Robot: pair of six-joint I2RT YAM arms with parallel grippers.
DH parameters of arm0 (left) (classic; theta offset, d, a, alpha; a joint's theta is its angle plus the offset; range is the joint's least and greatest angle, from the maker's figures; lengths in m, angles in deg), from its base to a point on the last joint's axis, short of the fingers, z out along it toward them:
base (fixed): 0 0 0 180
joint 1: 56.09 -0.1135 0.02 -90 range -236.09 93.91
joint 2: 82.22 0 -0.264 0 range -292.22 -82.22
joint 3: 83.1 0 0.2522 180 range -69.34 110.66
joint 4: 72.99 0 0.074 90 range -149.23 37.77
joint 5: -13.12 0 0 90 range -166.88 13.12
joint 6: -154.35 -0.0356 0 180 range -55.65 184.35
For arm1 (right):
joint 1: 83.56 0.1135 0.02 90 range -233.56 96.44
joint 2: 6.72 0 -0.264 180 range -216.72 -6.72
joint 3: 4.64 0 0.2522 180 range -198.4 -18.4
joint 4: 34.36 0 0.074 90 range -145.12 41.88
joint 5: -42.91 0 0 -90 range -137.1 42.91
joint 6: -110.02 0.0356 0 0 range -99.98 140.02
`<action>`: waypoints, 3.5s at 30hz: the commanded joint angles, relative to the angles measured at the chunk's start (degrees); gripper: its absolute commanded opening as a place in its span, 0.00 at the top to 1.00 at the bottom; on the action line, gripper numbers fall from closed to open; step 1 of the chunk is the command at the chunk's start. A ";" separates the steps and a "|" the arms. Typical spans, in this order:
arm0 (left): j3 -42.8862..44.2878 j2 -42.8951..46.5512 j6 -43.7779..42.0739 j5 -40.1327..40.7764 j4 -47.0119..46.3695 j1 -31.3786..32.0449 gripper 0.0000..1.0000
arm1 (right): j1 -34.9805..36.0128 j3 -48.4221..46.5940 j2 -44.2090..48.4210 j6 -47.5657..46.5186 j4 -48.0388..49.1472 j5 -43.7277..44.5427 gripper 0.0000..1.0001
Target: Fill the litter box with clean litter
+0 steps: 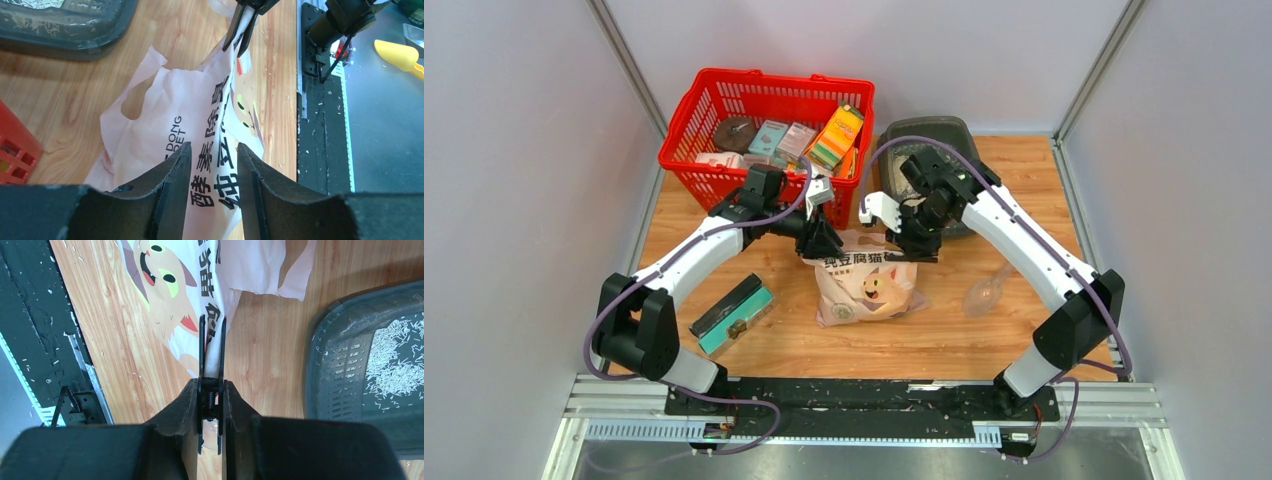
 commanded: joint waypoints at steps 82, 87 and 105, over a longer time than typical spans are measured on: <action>2.12 0.57 -2.80 0.02 6.53 0.04 0.57 | -1.08 7.63 2.51 1.76 8.90 -12.03 0.53; 5.89 3.29 -8.95 1.95 15.56 0.04 0.56 | -1.96 1.42 5.15 8.25 10.05 -10.53 0.37; 9.86 24.48 1.06 39.39 14.37 -9.36 0.24 | -7.76 -1.78 7.26 41.94 30.88 43.87 0.00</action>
